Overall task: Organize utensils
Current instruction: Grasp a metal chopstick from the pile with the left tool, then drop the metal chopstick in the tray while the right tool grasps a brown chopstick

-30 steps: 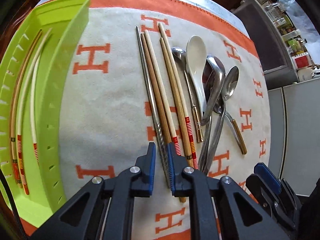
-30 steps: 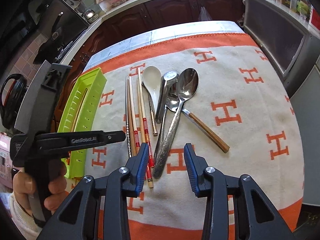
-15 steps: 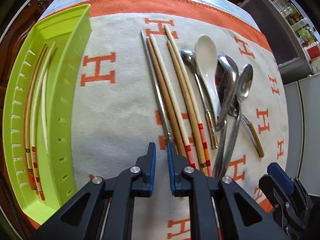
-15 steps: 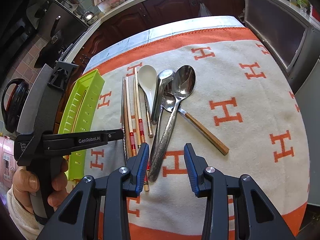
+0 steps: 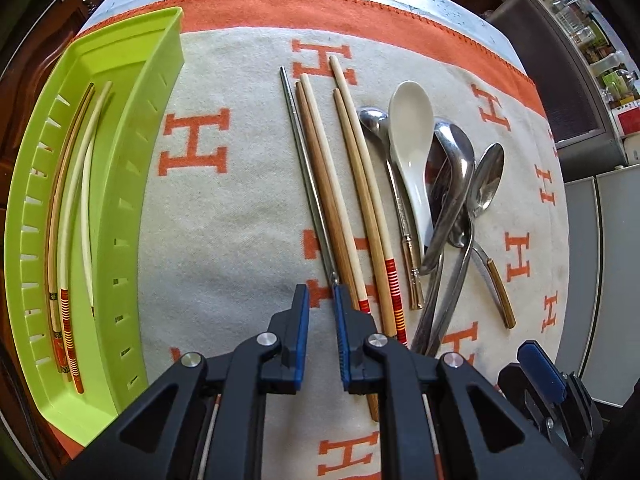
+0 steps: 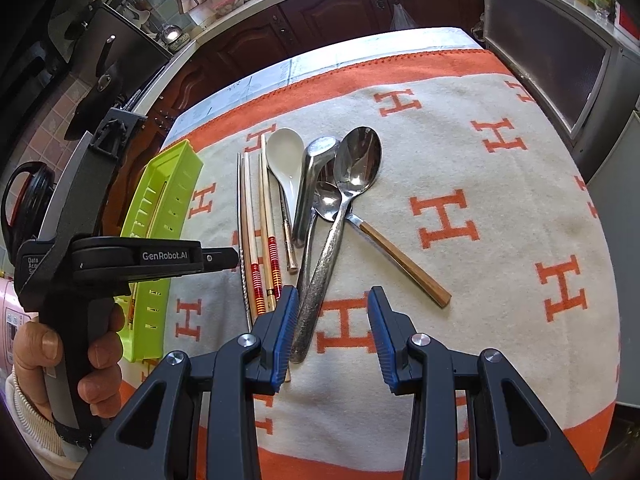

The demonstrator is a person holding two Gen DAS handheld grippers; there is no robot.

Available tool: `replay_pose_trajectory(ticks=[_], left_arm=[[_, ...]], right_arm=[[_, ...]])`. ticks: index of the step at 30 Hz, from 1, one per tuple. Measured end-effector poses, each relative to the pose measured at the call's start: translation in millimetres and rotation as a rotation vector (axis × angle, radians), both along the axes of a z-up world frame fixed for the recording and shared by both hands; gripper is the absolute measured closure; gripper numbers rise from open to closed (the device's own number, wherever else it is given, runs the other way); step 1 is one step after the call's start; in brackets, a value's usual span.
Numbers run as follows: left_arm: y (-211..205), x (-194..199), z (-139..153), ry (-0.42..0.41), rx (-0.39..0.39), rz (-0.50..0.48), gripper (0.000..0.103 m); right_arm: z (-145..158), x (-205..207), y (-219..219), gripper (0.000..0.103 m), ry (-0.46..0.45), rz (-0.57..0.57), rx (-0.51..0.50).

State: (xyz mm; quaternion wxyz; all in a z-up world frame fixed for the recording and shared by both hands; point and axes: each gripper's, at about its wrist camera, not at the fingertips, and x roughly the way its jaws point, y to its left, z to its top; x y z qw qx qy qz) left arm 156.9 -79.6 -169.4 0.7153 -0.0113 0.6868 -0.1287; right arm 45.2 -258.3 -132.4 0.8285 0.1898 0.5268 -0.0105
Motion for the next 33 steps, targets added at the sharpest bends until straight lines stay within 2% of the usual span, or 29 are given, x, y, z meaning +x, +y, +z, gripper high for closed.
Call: replay_pose_trajectory(ticks=[12,18,25,29,33], left_arm=[[-4,-2,-6,0.009,-0.004,-0.008,0.093],[-8,-1,-11,0.01,0.027,-0.001,0.091],[-27,1,-9,-0.06,0.102,-0.024,0.091],[-31,3,-9,-0.074,0.12,-0.037,0.096],[-26,7,-9,-0.066,0.09,-0.041,0.1]], right_arm=[[-4,0,3,0.066,0.014,0.005,-0.001],[-6,1,1,0.066,0.018,0.003,-0.002],[-10,2,-1,0.066,0.026,-0.006,-0.004],[-9,1,-2,0.066,0.021,-0.006,-0.015],[-9,1,-3,0.066,0.022,-0.009,-0.015]])
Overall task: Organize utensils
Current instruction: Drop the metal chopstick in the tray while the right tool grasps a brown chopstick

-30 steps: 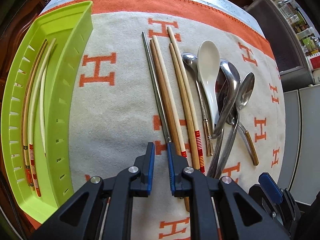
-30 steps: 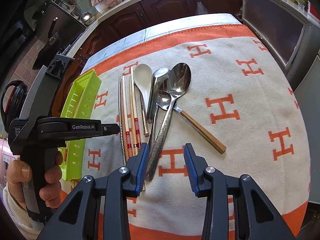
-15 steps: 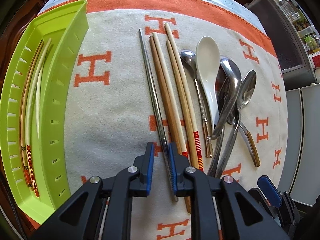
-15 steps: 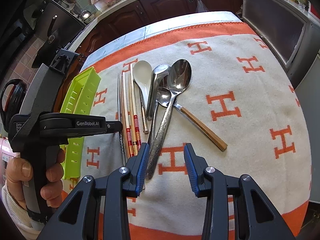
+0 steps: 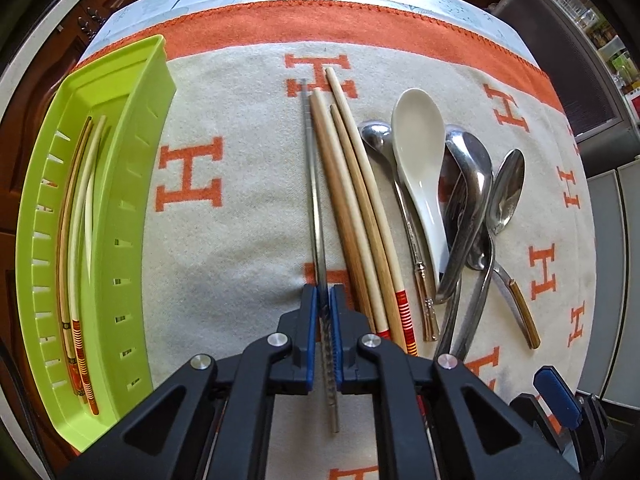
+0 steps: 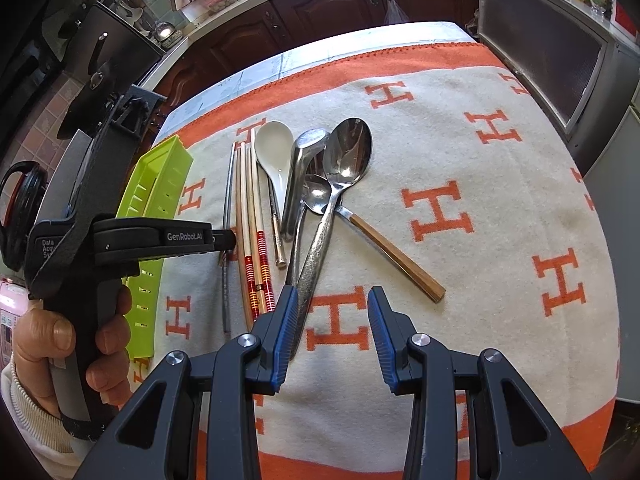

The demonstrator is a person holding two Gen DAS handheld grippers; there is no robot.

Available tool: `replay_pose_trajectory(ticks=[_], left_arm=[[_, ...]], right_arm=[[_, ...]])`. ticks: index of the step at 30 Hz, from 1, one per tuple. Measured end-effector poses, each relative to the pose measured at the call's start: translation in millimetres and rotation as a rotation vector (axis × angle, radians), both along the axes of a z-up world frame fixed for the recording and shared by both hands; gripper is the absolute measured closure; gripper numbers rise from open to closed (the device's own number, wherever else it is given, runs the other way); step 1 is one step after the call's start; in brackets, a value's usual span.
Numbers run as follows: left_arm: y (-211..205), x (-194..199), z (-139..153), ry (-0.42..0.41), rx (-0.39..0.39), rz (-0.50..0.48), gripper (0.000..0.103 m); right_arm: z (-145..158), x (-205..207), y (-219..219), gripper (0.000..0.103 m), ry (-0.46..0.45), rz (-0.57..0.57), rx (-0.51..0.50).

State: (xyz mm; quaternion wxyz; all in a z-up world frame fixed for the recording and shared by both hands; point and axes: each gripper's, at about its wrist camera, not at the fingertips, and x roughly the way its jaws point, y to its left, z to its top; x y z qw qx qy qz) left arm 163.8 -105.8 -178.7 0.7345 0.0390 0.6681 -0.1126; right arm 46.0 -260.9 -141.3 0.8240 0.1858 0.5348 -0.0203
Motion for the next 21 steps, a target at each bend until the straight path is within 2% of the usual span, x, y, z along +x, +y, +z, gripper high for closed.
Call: replay_pose_trajectory(ticks=[7,13,19,21], left_arm=[[35,-14,7,0.004,-0.042,-0.006,0.1],[67,-34,39,-0.047,-0.105,-0.006,0.1],[103,-47,68,-0.078,-0.197,0.018,0.1],[113,-49,75,-0.086,-0.221,0.03,0.1]], right_arm=[[0,8,12,0.07,0.024,0.046,0.006],[-3,26,30,0.075,0.055,0.108,0.033],[-14,61,50,0.082,0.134,0.197,0.169],[-21,75,56,0.082,0.171,0.195,0.182]])
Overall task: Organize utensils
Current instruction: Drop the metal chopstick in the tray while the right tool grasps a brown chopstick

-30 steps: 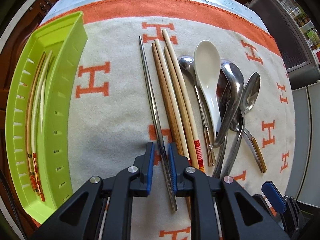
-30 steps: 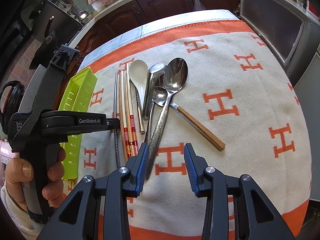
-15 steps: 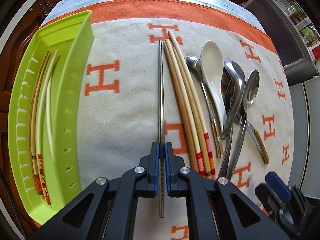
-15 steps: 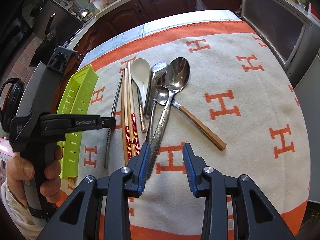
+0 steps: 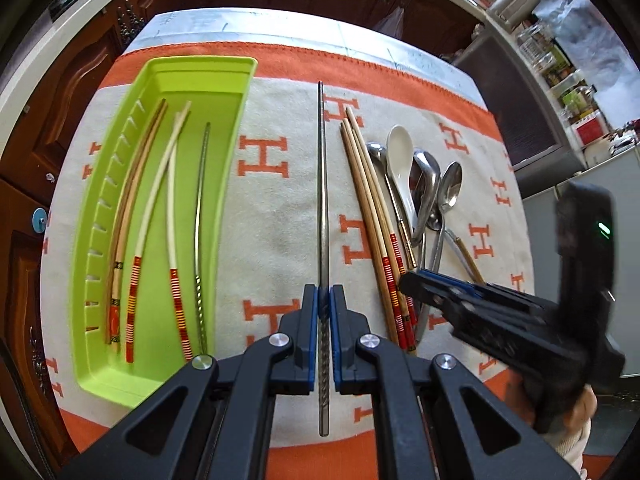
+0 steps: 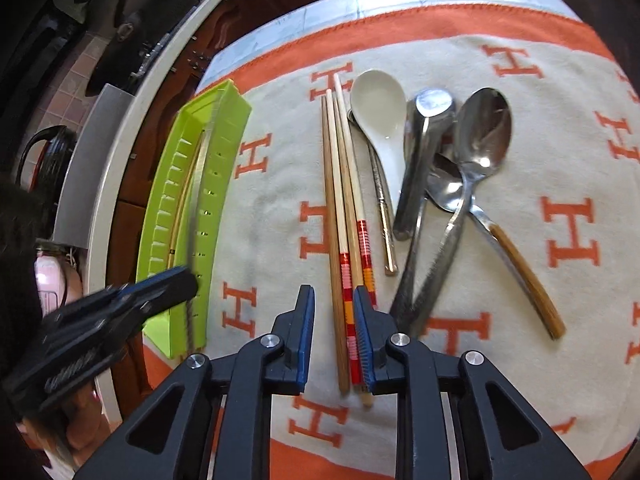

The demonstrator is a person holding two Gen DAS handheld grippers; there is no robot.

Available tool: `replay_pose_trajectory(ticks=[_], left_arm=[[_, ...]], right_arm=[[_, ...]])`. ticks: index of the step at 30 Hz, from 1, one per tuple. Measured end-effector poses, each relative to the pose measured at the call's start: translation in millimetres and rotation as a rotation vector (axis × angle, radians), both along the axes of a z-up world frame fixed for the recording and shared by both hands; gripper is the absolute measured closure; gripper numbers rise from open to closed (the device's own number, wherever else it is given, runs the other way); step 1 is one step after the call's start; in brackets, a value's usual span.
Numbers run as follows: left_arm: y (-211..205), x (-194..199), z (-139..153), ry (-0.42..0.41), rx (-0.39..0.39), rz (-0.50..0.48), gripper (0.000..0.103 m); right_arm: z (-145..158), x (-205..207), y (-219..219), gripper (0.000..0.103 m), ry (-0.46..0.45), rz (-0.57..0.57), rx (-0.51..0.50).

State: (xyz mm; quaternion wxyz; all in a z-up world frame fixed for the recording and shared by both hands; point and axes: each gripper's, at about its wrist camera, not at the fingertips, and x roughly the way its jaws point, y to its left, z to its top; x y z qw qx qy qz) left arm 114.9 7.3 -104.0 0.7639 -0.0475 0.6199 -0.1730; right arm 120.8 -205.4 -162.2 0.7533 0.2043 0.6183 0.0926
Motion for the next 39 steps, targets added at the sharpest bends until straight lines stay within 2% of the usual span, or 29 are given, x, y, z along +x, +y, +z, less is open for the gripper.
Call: replay_pose_trajectory(ticks=[6,21,26,29,34,36,39], left_arm=[[15,-8,9,-0.021,-0.029,0.01,0.1],[37,-4,5,-0.016,-0.049,0.032,0.1],[40,-3,6,-0.022,-0.041,0.032,0.1],[43,-2,8,-0.03,-0.025,0.031,0.1],[56,6,9,-0.033,0.022,0.027,0.1],[65,12,8,-0.033,0.045,0.032,0.1],[77,21,6,-0.029,0.075,0.048,0.1]], right_arm=[[-18,33,10,0.082,0.086,-0.032,-0.015],[-23,52,47,0.082,0.112,0.038,-0.147],[-22,53,55,0.082,0.105,0.045,-0.19],[-31,59,57,0.083,0.132,0.049,-0.207],[-30,61,77,0.086,0.101,0.112,-0.324],[-30,59,89,0.093,0.087,0.147,-0.404],[-30,56,102,0.096,0.068,0.175,-0.481]])
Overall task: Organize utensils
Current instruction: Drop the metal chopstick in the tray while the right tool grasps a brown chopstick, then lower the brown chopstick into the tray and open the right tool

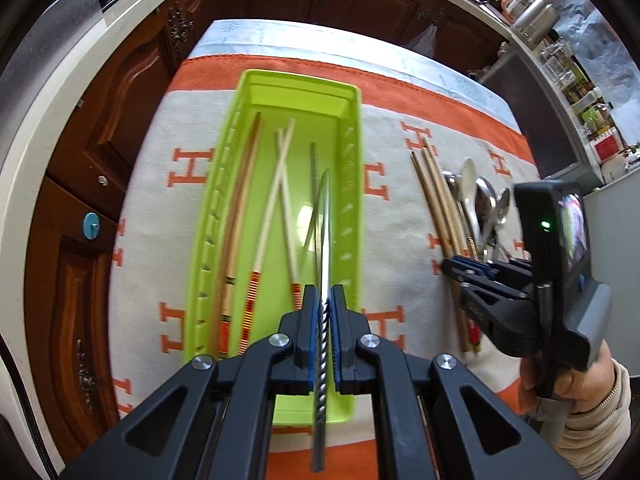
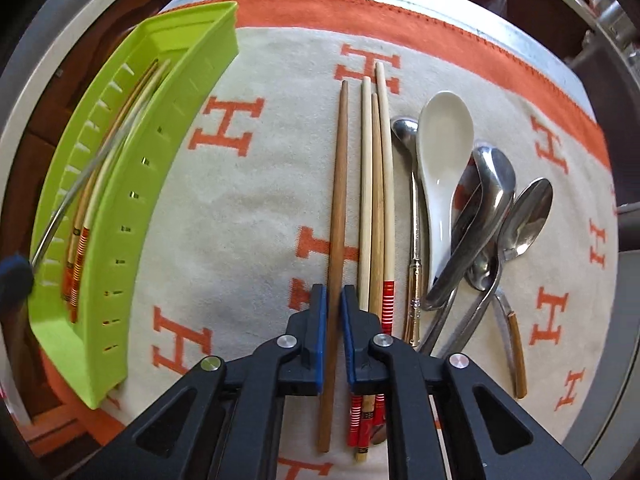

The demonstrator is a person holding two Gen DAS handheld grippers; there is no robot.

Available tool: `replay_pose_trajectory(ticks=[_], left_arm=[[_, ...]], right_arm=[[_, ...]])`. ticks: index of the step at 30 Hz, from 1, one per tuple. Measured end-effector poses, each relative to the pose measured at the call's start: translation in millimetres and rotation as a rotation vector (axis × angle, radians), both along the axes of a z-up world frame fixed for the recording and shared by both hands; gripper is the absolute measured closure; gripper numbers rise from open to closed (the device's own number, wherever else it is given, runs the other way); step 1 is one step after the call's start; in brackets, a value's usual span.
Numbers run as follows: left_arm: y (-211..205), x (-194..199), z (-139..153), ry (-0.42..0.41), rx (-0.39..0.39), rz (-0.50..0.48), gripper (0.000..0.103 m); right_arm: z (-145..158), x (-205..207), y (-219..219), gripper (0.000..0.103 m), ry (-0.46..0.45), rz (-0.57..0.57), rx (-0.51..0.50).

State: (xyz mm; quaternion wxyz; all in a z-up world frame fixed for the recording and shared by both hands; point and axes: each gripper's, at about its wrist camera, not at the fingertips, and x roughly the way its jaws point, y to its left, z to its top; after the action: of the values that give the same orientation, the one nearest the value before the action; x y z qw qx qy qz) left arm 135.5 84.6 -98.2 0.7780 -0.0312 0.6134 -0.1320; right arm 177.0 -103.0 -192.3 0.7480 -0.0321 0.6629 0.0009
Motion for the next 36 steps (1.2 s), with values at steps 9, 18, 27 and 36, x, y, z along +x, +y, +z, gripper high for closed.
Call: replay_pose_trajectory(ticks=[9,18,27,36], left_arm=[[21,17,-35,0.046,0.053,0.061,0.1],[28,26,-54,0.046,0.017,0.092,0.049],[41,-8,-6,-0.119,0.098,0.115,0.03],[74,-20,17,-0.199,0.232,0.193,0.023]], right_arm=[[9,-3,-40,0.097,0.031,-0.212,0.301],[65,-13,-48,0.097,-0.037,-0.24,0.506],[102,-4,18,0.097,-0.035,-0.143,0.605],[76,21,58,0.096,0.032,-0.193,0.633]])
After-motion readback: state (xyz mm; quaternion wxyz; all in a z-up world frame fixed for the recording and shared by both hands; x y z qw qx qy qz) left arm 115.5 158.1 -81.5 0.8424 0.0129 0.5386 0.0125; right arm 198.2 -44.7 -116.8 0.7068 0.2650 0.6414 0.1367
